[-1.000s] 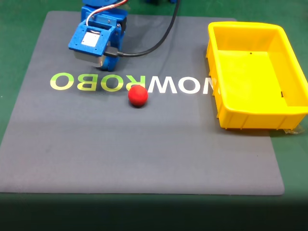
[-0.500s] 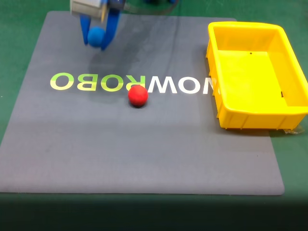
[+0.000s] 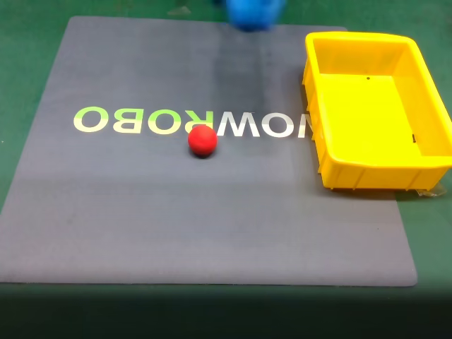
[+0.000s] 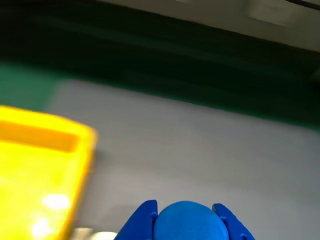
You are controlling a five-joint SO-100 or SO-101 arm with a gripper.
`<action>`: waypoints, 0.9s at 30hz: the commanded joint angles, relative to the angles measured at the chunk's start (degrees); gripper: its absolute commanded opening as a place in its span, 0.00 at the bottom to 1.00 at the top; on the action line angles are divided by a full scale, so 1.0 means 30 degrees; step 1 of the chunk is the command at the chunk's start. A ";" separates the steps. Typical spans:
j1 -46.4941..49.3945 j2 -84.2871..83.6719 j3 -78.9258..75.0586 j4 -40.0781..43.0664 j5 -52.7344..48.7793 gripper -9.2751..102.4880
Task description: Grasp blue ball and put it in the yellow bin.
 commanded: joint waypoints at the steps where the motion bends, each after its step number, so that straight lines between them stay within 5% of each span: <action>1: -0.2900 0.1084 -0.0732 -0.0527 0.0557 0.08; 10: -0.7471 -0.0352 -0.0732 -0.0674 0.1670 0.08; 22: -0.7412 -0.1816 -0.0820 -0.0850 0.1436 0.09; 27: -0.7266 -0.1846 -0.0762 -0.0879 0.1289 0.31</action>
